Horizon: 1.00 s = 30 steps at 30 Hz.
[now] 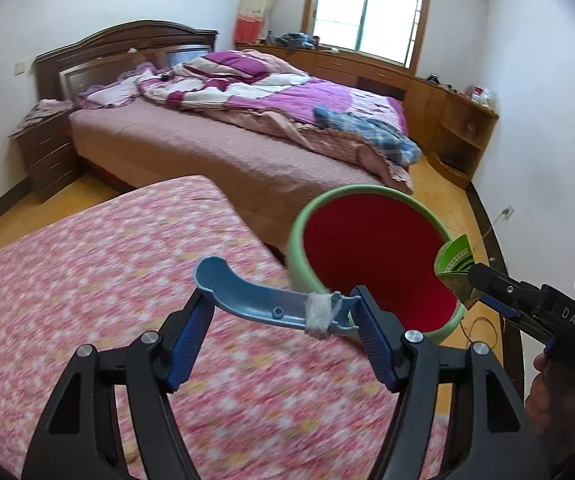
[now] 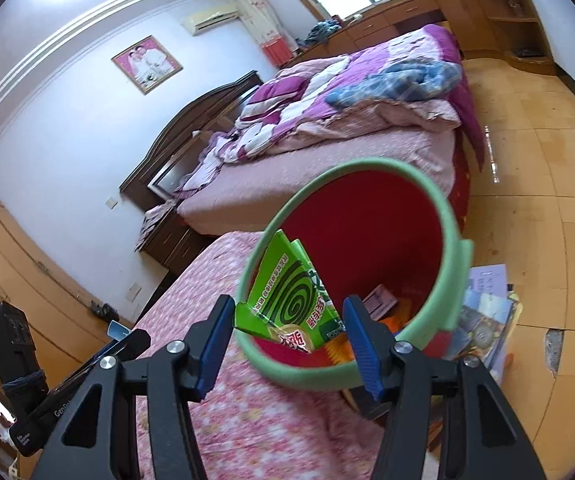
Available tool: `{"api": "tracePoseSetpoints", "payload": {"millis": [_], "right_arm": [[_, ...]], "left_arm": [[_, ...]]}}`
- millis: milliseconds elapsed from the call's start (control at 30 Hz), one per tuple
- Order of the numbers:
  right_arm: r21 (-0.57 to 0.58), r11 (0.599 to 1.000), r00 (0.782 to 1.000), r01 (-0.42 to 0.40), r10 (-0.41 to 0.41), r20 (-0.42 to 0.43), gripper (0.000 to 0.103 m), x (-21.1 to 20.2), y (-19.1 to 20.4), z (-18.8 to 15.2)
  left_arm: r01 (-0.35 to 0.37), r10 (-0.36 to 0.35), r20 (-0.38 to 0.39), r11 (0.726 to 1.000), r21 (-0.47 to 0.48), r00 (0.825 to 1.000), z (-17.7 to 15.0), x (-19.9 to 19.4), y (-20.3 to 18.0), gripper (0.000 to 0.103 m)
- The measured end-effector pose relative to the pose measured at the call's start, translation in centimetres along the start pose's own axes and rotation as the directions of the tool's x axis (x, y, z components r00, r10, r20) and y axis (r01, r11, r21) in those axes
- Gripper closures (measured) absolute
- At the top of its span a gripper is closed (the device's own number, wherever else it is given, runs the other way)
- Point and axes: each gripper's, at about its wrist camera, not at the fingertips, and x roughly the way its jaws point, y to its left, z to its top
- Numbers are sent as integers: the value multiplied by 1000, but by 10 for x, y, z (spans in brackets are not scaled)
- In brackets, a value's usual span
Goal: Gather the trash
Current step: 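Carry the blue piece and green box over the red bucket, then open both tools to drop the blue piece and green box into the bucket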
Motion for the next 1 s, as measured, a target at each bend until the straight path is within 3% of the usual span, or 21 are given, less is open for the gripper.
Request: {"api": "tracePoseSetpoints", "payload": {"millis": [333, 500, 667, 1000], "right_arm": [[14, 998, 998, 68, -68, 3, 43, 22, -41, 26], [29, 998, 998, 58, -58, -14, 39, 36, -52, 32], [35, 998, 998, 56, -55, -21, 38, 46, -57, 33], [30, 998, 998, 61, -61, -6, 37, 43, -54, 33]], "left_arm": [[43, -40, -39, 996, 73, 998, 14, 64, -42, 32], [62, -55, -80, 993, 96, 995, 12, 89, -49, 32], [94, -85, -84, 990, 103, 993, 11, 96, -48, 25], [81, -77, -56, 994, 78, 995, 13, 85, -44, 24]]}}
